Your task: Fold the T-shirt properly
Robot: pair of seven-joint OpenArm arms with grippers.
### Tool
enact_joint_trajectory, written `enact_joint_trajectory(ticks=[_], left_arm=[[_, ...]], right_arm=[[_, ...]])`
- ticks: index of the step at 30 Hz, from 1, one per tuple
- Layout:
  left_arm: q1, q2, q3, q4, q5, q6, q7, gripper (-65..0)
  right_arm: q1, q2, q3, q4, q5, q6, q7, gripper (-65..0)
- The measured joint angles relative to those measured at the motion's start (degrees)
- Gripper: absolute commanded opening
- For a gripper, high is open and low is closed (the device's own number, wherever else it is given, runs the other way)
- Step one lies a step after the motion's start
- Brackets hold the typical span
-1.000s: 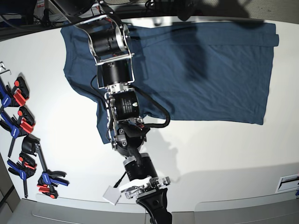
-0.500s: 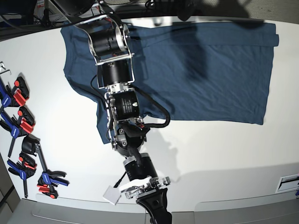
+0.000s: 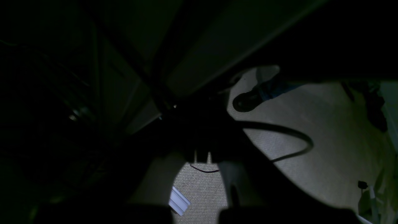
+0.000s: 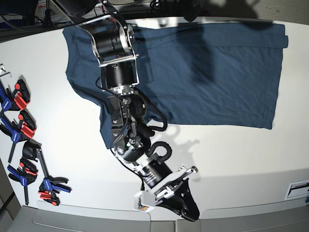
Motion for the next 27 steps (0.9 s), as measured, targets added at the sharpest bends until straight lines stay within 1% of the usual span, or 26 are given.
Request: enact_joint_trajectory(ticks=[14, 15, 16, 17, 19, 22, 25, 27], left_arm=[[0.0, 0.0, 0.0, 0.0, 0.0, 0.0, 0.0, -65.0], [0.0, 0.0, 0.0, 0.0, 0.0, 0.0, 0.0, -65.0], [0.0, 0.0, 0.0, 0.0, 0.0, 0.0, 0.0, -65.0], [0.0, 0.0, 0.0, 0.0, 0.0, 0.0, 0.0, -65.0], [0.0, 0.0, 0.0, 0.0, 0.0, 0.0, 0.0, -65.0], [0.0, 0.0, 0.0, 0.0, 0.0, 0.0, 0.0, -65.0], [0.0, 0.0, 0.0, 0.0, 0.0, 0.0, 0.0, -65.0], [0.0, 0.0, 0.0, 0.0, 0.0, 0.0, 0.0, -65.0]], right_arm=[[0.3, 0.0, 10.1, 0.0, 0.0, -0.1, 0.4, -65.0], [0.3, 0.0, 10.6, 0.0, -1.4, -0.1, 0.7, -65.0], [0.3, 0.0, 10.9, 0.0, -4.7, -0.1, 1.5, -65.0], [0.3, 0.0, 11.1, 0.0, -9.4, -0.1, 2.3, -65.0], [0.3, 0.0, 11.2, 0.0, -21.9, 0.0, 3.6, -65.0], [0.3, 0.0, 11.2, 0.0, -41.3, 0.2, 7.2, -65.0], [0.3, 0.0, 11.2, 0.0, -53.4, 0.4, 11.9, -65.0], [0.2, 0.0, 11.2, 0.0, -60.5, 0.3, 17.1, -65.0]])
